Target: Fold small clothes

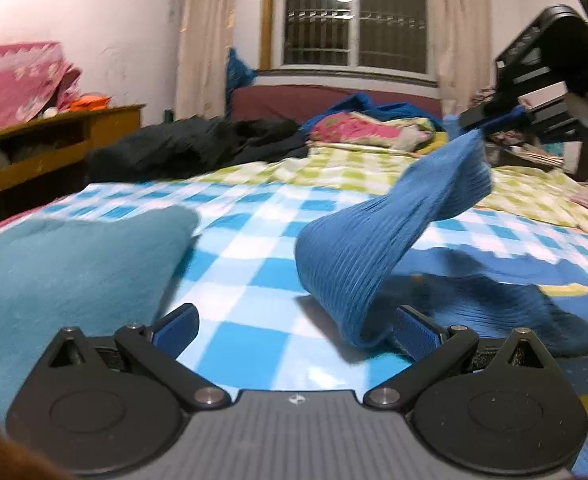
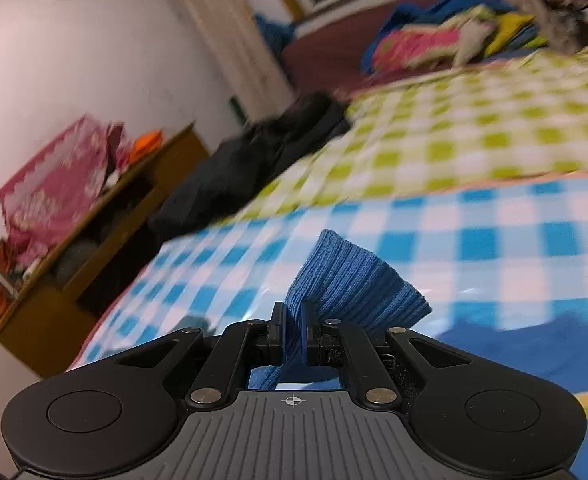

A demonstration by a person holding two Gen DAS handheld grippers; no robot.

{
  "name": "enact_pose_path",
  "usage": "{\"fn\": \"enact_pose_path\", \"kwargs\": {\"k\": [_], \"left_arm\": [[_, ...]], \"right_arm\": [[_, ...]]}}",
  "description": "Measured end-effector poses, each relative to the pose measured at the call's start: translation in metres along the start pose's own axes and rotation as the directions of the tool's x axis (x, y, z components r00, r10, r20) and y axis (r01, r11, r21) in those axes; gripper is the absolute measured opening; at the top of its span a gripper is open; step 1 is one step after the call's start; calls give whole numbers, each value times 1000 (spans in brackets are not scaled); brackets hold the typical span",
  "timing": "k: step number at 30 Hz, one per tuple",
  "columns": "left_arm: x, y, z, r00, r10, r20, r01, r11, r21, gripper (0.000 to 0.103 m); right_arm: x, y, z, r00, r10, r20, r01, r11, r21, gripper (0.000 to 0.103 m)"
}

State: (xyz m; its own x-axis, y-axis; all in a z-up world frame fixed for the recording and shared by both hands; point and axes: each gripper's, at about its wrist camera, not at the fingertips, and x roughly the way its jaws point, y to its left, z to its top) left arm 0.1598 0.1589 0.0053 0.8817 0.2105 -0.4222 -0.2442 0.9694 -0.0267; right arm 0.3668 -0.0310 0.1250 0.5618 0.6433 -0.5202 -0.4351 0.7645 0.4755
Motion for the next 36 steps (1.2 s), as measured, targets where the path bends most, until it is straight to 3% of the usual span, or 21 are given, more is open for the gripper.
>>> {"fn": "enact_pose_path", "kwargs": {"k": [5, 10, 16, 18, 21, 24, 28, 31, 32, 33, 36], "left_arm": [[-13, -24, 2, 998, -49, 37, 47, 998, 49, 103], [-18, -46, -5, 997, -62, 37, 58, 992, 109, 103], [-19, -72, -15, 997, -75, -19, 77, 980, 182, 103], [-23, -80, -15, 997, -75, -10, 75, 972, 222, 103], [-25, -89, -12, 997, -76, 2, 73, 959, 274, 103], [-21, -98, -6, 997, -77, 2, 73, 950, 304, 103], [-17, -111, -1, 996, -85, 11, 77, 940, 333, 103], [-13, -117, 2, 996, -87, 14, 78, 937, 341, 103], [-12, -118, 3, 996, -90, 11, 82, 937, 339, 103], [-11, -120, 5, 995, -95, 7, 87, 938, 336, 103], [-8, -121, 7, 995, -103, 4, 96, 939, 330, 103]], "right_arm": [[-60, -44, -3, 993, -58, 98, 54, 997, 49, 7], [-112, -75, -46, 977, -135, 163, 134, 991, 17, 7], [-114, -128, -106, 963, -260, 73, 255, 965, 66, 9], [-109, -149, -119, 970, -240, 25, 235, 963, 135, 13], [-117, -162, -132, 978, -208, 24, 199, 961, 192, 18], [-123, -173, -136, 981, -190, 43, 175, 956, 235, 30], [-132, -188, -136, 987, -142, 77, 111, 942, 318, 35], [-131, -193, -133, 984, -164, 74, 129, 931, 342, 35], [-127, -196, -131, 981, -184, 57, 153, 926, 344, 29], [-123, -198, -129, 980, -194, 43, 167, 921, 352, 17], [-114, -198, -120, 982, -188, 26, 166, 918, 359, 9]]}}
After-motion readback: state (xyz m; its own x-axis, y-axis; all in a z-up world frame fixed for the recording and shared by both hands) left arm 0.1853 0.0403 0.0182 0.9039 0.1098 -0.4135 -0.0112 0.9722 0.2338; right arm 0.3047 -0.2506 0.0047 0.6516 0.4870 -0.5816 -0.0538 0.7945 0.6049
